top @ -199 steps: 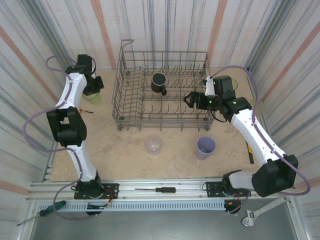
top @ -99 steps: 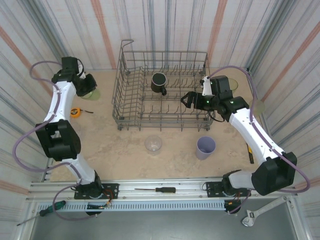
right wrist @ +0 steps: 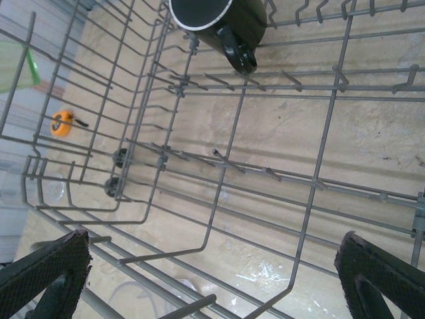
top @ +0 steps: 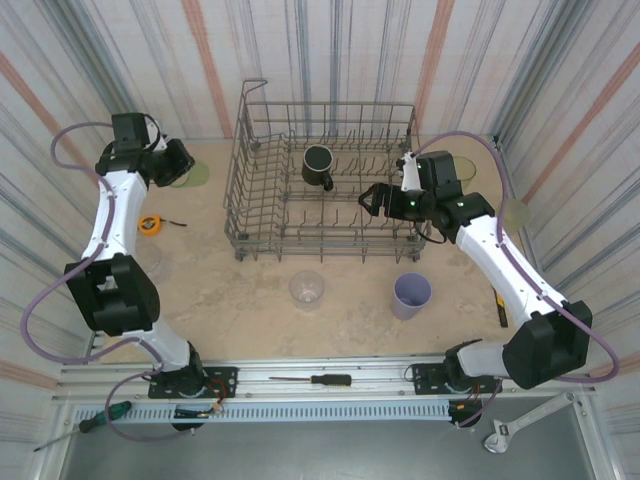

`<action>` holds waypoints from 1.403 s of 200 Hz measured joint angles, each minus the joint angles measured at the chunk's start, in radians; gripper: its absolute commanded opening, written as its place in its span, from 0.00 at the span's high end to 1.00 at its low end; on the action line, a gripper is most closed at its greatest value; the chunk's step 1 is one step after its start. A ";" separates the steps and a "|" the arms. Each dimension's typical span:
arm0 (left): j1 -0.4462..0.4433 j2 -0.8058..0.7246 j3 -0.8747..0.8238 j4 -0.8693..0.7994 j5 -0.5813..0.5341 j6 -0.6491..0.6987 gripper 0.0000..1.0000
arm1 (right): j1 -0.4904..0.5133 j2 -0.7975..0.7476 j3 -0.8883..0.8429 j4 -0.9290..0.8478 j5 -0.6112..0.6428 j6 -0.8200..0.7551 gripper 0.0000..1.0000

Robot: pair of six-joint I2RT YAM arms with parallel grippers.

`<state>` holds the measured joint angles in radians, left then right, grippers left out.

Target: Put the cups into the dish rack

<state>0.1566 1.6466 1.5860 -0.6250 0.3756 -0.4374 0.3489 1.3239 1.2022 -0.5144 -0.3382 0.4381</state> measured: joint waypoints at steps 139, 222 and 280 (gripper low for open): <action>0.025 -0.075 -0.073 0.213 0.232 -0.164 1.00 | 0.014 0.035 0.000 0.028 -0.004 0.023 0.01; 0.025 -0.190 -0.162 0.378 0.328 -0.248 1.00 | 0.019 0.052 0.000 0.051 -0.029 0.052 0.01; 0.006 -0.210 -0.162 0.430 0.409 -0.297 1.00 | 0.018 0.058 0.000 0.090 -0.061 0.098 0.01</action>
<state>0.1627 1.4364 1.4242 -0.1955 0.7845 -0.7345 0.3672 1.3815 1.2022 -0.4240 -0.3996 0.5358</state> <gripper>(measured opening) 0.069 0.987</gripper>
